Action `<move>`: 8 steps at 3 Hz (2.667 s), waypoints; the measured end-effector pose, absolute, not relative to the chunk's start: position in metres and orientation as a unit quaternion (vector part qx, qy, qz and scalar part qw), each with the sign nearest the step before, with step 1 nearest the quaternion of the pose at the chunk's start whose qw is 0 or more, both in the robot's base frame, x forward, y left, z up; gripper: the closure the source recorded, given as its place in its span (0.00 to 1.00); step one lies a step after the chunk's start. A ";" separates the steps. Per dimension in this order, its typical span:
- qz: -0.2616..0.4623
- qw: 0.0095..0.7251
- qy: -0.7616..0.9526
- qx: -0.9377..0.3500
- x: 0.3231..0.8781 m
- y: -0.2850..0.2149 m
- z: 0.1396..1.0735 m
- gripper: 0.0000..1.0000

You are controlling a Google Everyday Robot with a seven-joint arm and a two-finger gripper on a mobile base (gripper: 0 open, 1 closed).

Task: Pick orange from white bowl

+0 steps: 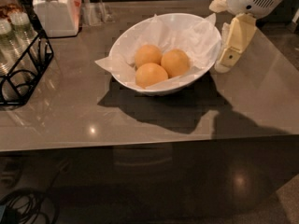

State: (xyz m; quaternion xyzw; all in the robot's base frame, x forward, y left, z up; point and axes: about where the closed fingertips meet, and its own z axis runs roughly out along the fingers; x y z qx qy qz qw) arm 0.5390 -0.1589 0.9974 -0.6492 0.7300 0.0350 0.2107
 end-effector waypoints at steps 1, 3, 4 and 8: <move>0.070 0.223 0.708 -0.667 0.577 -0.127 0.994 0.00; 0.092 0.234 0.694 -0.675 0.612 -0.095 0.983 0.00; 0.092 0.234 0.694 -0.675 0.612 -0.095 0.983 0.19; 0.184 0.199 0.717 -0.642 0.628 -0.093 0.909 0.27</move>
Offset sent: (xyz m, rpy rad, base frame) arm 0.0854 0.0857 -0.0268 0.1070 0.1362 0.1802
